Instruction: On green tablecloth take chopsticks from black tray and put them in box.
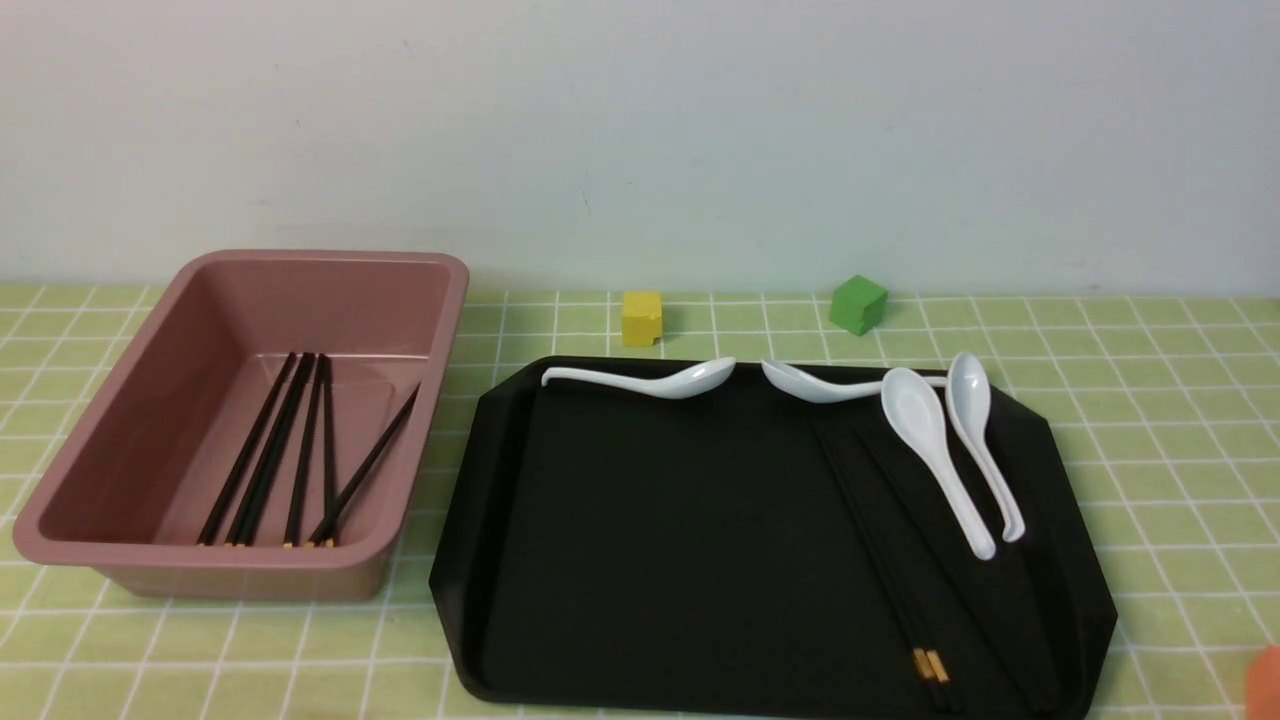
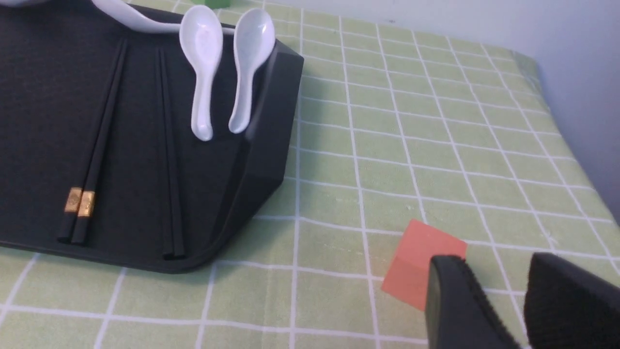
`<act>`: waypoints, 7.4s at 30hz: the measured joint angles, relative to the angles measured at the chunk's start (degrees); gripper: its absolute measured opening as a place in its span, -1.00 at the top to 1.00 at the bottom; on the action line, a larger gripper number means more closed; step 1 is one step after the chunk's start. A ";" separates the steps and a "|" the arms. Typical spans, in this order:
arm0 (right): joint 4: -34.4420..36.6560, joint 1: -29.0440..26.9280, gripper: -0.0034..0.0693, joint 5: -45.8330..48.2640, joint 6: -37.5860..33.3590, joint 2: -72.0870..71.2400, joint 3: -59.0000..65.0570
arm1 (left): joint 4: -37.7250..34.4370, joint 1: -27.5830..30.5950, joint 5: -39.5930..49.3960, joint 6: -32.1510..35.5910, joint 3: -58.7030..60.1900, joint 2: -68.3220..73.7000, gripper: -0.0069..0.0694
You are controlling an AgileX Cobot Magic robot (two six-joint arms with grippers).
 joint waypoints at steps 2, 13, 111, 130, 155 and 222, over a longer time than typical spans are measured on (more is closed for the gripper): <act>-1.05 0.00 0.25 0.00 0.00 0.00 0.00 | 0.00 0.00 0.00 0.00 0.00 0.00 0.64; 24.97 0.00 0.25 -11.57 27.44 0.00 0.32 | 0.00 0.00 0.00 0.00 0.00 0.00 0.61; 46.12 22.91 0.55 33.62 -13.39 108.79 -88.27 | 0.00 0.00 0.00 0.00 0.00 0.00 0.35; 80.03 40.92 0.40 7.69 -42.16 135.21 -122.55 | 0.00 0.00 0.00 0.00 0.00 0.00 0.32; 30.05 29.29 0.94 48.71 -28.91 112.57 -123.36 | 0.00 0.00 0.00 0.00 0.00 0.00 0.32; 22.05 24.03 0.83 -3.52 -9.01 17.27 -21.39 | 0.00 0.00 0.00 0.00 0.00 0.00 0.32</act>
